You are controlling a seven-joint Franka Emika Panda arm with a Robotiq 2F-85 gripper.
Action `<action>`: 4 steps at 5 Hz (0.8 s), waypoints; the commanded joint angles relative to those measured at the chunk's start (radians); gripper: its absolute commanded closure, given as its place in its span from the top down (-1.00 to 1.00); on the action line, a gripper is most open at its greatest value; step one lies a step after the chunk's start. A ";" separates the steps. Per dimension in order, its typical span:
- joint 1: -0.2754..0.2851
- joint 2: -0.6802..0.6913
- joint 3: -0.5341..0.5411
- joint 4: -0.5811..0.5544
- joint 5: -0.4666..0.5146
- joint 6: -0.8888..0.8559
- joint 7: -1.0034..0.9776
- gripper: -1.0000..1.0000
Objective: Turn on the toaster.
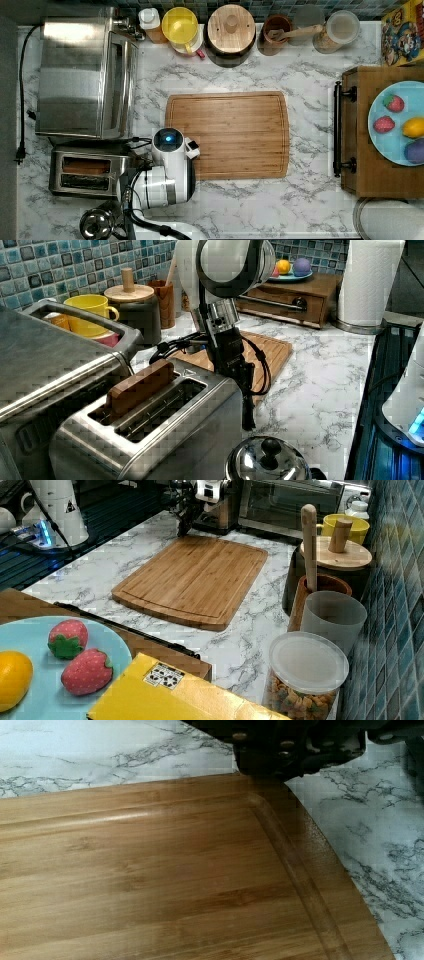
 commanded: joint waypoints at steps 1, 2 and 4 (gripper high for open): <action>0.033 -0.002 0.011 -0.011 -0.029 0.028 0.059 -1.00; 0.033 -0.002 0.010 -0.011 -0.029 0.028 0.059 -1.00; 0.036 -0.002 0.008 -0.010 -0.028 0.028 0.058 -1.00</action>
